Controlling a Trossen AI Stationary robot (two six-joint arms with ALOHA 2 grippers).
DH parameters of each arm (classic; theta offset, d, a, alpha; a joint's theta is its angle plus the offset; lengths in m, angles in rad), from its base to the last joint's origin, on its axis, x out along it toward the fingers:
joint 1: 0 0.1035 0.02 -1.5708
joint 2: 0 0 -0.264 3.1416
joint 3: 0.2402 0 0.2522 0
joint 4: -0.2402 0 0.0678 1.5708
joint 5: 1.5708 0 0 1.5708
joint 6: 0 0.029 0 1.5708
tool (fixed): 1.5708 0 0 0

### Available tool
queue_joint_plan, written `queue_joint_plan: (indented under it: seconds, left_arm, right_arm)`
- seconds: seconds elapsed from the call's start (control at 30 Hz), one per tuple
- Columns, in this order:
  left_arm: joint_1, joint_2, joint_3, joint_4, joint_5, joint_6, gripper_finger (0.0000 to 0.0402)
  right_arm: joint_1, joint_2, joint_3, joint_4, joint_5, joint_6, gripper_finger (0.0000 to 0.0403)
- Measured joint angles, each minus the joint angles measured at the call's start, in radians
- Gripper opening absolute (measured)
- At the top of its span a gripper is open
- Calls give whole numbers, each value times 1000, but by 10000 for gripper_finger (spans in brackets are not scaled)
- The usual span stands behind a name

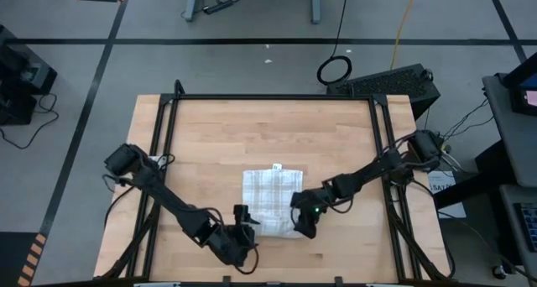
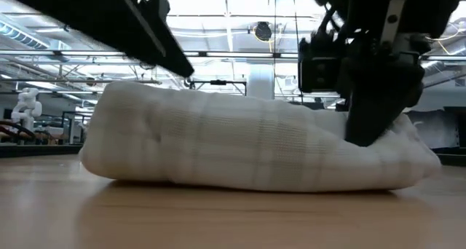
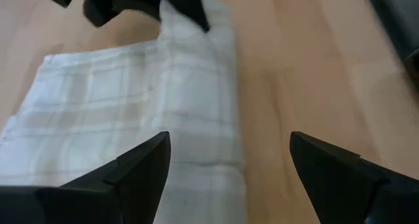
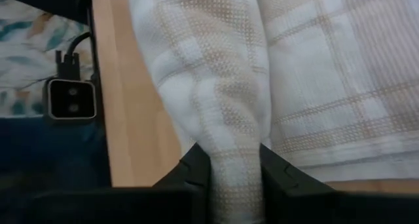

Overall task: Roll towel into tight, uniform cylinder
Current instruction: Roll the white towel

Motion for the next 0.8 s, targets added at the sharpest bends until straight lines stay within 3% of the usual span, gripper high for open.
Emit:
queue_joint_plan:
  seconds: [0.3, 0.63, 0.8]
  left_arm:
    - [12, 33, 0, 18, -64, 5, 318]
    - [61, 78, 1, 65, -64, 23, 350]
    - [89, 113, 1, 59, -9, 22, 356]
  right_arm:
    - [-89, 0, -62, 90, -183, 29, 54]
    - [-157, 1, -68, 93, -278, 18, 54]
    - [-181, 2, -68, 93, -318, 22, 54]
